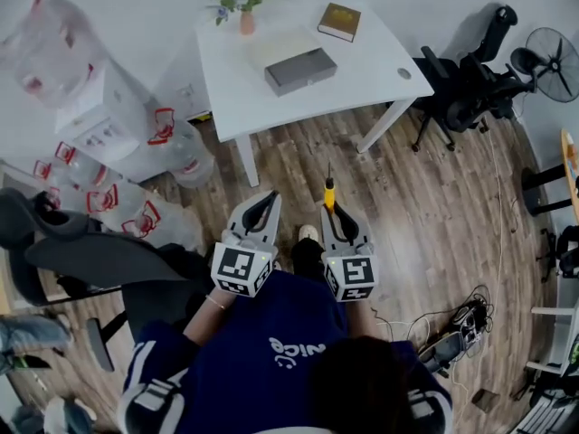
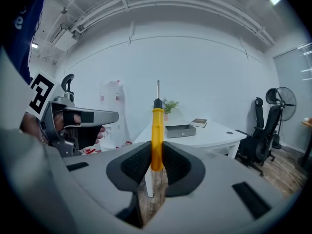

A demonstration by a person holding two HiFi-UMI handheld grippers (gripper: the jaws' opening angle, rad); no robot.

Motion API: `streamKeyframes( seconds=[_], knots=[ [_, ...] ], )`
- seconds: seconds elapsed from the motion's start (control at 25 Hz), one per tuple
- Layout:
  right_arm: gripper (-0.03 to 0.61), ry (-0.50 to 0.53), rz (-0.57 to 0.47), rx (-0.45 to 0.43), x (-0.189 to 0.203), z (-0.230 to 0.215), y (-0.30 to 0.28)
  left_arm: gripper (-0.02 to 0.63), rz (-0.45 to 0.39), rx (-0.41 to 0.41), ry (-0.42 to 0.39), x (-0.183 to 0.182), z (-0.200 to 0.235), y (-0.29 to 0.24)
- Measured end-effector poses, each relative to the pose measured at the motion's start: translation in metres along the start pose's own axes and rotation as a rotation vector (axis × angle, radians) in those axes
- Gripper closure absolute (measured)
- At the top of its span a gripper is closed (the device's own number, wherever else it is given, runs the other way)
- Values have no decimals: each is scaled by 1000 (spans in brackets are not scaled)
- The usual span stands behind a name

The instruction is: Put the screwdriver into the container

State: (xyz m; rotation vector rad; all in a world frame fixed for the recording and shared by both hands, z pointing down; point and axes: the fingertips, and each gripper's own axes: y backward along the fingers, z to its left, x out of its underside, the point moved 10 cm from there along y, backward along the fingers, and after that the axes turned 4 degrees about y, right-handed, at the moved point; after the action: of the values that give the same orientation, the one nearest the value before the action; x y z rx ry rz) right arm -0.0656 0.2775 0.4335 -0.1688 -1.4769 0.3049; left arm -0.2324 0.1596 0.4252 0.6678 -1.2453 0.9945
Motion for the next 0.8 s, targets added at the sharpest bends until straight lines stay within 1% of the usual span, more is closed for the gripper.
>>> streamKeyframes(
  seconds=[0.24, 0.44, 0.64, 0.8],
  knots=[
    [494, 0, -3, -59, 1, -25, -50, 601, 20, -92, 25, 9, 25, -32],
    [494, -15, 16, -115, -3, -75, -105, 601, 29, -150, 41, 3, 40, -87],
    [494, 18, 21, -177, -19, -129, -169, 601, 30, -226, 31, -15, 61, -148],
    [494, 56, 34, -234, -31, -165, -209, 601, 35, -282, 45, -24, 73, -192]
  ],
)
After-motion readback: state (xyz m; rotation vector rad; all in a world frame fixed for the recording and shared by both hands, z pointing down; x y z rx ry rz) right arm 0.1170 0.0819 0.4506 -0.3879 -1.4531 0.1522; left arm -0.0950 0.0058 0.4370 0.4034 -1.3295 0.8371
